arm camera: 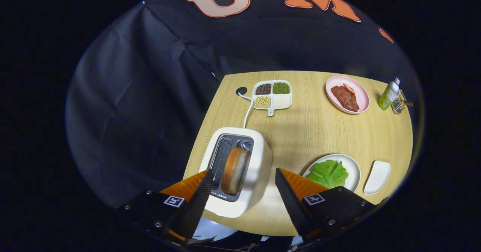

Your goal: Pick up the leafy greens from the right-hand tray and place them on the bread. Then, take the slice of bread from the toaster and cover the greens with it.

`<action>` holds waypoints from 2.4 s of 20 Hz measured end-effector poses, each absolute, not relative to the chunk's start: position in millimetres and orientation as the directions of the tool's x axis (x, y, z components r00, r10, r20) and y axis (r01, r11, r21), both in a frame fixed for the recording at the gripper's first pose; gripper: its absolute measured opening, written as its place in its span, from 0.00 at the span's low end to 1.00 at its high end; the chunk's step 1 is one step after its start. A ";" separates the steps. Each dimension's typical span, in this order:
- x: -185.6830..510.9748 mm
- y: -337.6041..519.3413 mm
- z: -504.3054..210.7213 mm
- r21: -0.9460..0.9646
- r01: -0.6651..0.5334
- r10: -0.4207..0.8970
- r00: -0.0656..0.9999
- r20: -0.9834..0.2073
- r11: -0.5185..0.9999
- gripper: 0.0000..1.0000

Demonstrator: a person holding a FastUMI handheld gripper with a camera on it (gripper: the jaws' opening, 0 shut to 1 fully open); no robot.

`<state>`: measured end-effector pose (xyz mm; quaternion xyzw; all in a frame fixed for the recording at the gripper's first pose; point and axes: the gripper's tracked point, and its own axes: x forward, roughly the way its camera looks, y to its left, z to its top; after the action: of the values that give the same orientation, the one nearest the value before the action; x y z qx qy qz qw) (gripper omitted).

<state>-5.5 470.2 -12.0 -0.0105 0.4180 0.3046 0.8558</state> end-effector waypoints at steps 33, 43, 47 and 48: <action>0.9 444.1 52.3 0.146 -0.542 0.491 0.572 -0.658 0.827 0.06; 17.1 351.6 27.6 0.212 -0.463 0.476 0.581 -0.660 0.861 0.05; 25.7 329.1 -7.1 0.264 -0.450 0.496 0.542 -0.679 0.853 0.06; 26.8 325.6 -17.4 0.284 -0.446 0.506 0.526 -0.683 0.848 0.06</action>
<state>26.8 325.6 -17.4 0.0369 0.4029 0.2727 0.8729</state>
